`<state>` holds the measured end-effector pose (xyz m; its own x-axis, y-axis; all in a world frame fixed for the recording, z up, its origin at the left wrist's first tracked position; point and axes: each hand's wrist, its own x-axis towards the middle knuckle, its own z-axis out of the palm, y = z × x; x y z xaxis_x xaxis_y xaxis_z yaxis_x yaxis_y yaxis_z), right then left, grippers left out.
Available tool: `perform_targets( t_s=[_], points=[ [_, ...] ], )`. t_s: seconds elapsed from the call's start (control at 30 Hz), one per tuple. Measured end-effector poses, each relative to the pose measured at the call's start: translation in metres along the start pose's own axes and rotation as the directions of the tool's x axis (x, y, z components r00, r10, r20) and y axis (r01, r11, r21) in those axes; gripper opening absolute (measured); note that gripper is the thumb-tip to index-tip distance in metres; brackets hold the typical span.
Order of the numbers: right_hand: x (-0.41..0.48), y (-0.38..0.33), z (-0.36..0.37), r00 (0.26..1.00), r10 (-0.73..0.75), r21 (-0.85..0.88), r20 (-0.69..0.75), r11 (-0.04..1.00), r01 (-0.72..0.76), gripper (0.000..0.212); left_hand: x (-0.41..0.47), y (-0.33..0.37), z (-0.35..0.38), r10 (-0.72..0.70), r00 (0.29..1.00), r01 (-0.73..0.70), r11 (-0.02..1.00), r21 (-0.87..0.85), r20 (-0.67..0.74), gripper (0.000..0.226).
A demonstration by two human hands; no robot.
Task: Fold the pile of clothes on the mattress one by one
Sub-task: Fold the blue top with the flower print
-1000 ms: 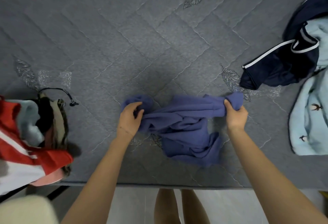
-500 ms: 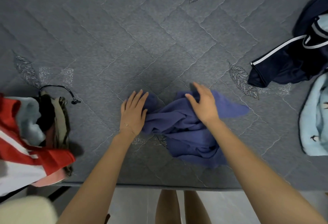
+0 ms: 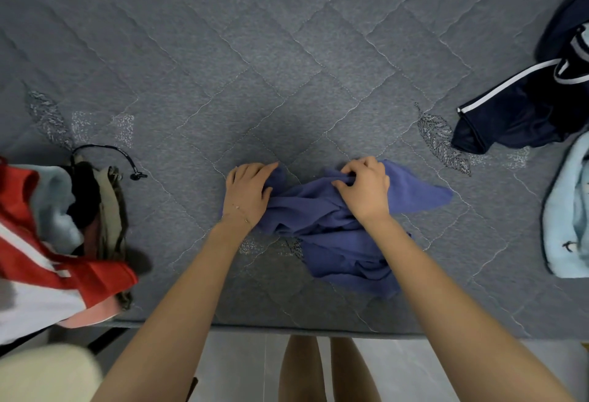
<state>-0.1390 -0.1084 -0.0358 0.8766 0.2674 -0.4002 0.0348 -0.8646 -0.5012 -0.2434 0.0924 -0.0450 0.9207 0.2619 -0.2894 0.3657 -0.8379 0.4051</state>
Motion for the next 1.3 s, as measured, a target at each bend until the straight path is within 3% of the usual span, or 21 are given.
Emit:
perform_targets(
  t_s=[0.1, 0.2, 0.33, 0.4, 0.47, 0.63, 0.73, 0.77, 0.83, 0.9, 0.97, 1.07, 1.13, 1.2, 1.3],
  points=[
    [-0.004, -0.003, -0.013, 0.997, -0.072, 0.102, -0.018, 0.992, 0.074, 0.014, 0.0, -0.004, -0.006, -0.048, 0.996, 0.047, 0.999, -0.018, -0.081, 0.03],
    [-0.007, -0.003, -0.03, 0.99, -0.129, 0.212, -0.053, 0.968, 0.138, 0.016, 0.0, -0.006, -0.023, -0.173, 0.955, 0.111, 0.962, -0.249, -0.243, 0.018],
    [-0.001, -0.011, -0.051, 0.979, 0.076, 0.442, -0.19, 0.897, 0.017, 0.038, 0.015, -0.001, -0.054, -0.465, 0.771, 0.16, 0.803, -0.575, -0.436, 0.008],
    [0.004, -0.014, -0.06, 0.958, 0.123, 0.49, -0.26, 0.871, 0.022, 0.037, 0.024, -0.001, -0.071, -0.579, 0.664, 0.103, 0.698, -0.709, -0.473, 0.009],
    [0.007, -0.014, -0.066, 0.956, 0.104, 0.492, -0.273, 0.869, 0.047, 0.029, 0.028, -0.004, -0.079, -0.634, 0.632, 0.103, 0.638, -0.763, -0.445, 0.022],
    [0.0, -0.002, -0.062, 0.985, 0.066, 0.446, -0.162, 0.895, 0.013, 0.037, 0.022, -0.014, -0.053, -0.68, 0.715, 0.401, 0.588, -0.703, -0.16, 0.042],
    [-0.003, 0.01, -0.058, 0.984, 0.054, 0.427, -0.171, 0.904, 0.025, 0.042, 0.011, -0.011, -0.039, -0.703, 0.708, 0.543, 0.603, -0.585, -0.067, 0.016],
    [-0.004, 0.014, -0.057, 0.984, 0.053, 0.418, -0.169, 0.908, 0.023, 0.042, 0.008, -0.009, -0.037, -0.708, 0.702, 0.554, 0.61, -0.567, -0.076, 0.022],
    [-0.007, 0.021, -0.054, 0.987, 0.032, 0.409, -0.156, 0.912, 0.035, 0.039, 0.005, -0.005, -0.035, -0.649, 0.741, 0.522, 0.718, -0.46, -0.171, 0.053],
    [-0.008, 0.026, -0.051, 0.99, 0.004, 0.39, -0.143, 0.919, 0.053, 0.033, 0.009, 0.0, -0.035, -0.477, 0.846, 0.413, 0.869, -0.271, -0.24, 0.059],
    [-0.008, 0.029, -0.05, 0.988, -0.006, 0.395, -0.156, 0.916, 0.068, 0.032, 0.018, 0.004, -0.034, -0.312, 0.932, 0.302, 0.95, -0.083, -0.182, 0.054],
    [-0.008, 0.029, -0.055, 0.979, 0.004, 0.425, -0.204, 0.901, 0.085, 0.03, 0.031, 0.007, -0.033, -0.297, 0.954, 0.301, 0.942, 0.151, -0.049, 0.045],
    [-0.008, 0.025, -0.059, 0.972, 0.006, 0.441, -0.234, 0.892, 0.101, 0.033, 0.033, 0.003, -0.036, -0.3, 0.953, 0.299, 0.916, 0.266, -0.038, 0.036],
    [-0.008, 0.018, -0.068, 0.967, 0.007, 0.45, -0.256, 0.886, 0.113, 0.033, 0.033, 0.002, -0.043, -0.259, 0.959, 0.281, 0.929, 0.24, -0.12, 0.027],
    [-0.01, 0.0, -0.094, 0.957, -0.001, 0.442, -0.289, 0.887, 0.135, 0.037, 0.027, 0.017, -0.062, -0.152, 0.947, 0.155, 0.988, -0.012, -0.284, 0.019]
  ],
)
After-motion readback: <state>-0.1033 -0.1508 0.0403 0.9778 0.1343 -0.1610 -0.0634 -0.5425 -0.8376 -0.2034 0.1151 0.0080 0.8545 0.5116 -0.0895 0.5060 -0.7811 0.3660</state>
